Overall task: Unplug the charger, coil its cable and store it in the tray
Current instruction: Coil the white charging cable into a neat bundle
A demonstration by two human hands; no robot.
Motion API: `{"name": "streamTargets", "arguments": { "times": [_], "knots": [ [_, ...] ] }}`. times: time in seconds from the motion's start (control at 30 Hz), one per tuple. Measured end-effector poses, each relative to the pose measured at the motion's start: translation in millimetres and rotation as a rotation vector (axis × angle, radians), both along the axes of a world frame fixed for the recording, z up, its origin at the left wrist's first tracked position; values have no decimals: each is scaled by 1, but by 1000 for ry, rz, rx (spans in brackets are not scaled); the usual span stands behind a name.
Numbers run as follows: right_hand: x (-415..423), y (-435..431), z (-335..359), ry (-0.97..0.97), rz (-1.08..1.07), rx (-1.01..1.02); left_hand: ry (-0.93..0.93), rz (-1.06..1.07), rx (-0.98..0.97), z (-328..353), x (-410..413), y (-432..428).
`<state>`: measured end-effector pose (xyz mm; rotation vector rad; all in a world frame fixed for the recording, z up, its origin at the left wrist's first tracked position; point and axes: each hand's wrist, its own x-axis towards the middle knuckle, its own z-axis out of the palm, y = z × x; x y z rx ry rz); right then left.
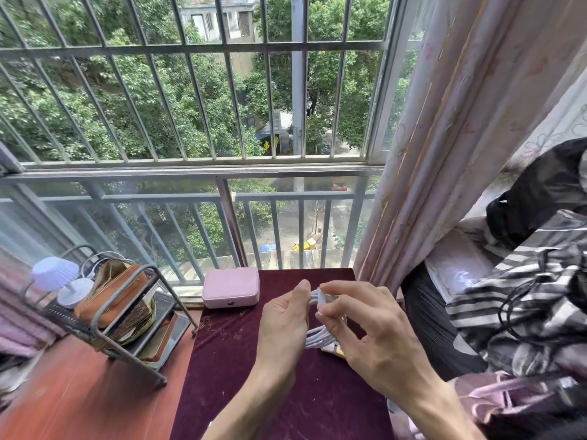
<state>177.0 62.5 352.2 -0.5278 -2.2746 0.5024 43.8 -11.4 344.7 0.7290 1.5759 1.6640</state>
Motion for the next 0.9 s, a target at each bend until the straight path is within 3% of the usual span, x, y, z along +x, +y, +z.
{"name": "streamTargets", "arguments": {
  "times": [0.23, 0.5, 0.67, 0.9],
  "knots": [
    [4, 12, -20, 14, -2, 211, -303, -5, -178, 8, -3, 6],
    [3, 18, -28, -31, 29, 138, -395, -11, -264, 4, -5, 6],
    [1, 17, -24, -94, -14, -121, -263, -40, -321, -12, -5, 6],
    [0, 22, -26, -243, -19, -85, -33, -287, -434, -17, -13, 4]
  ]
}}
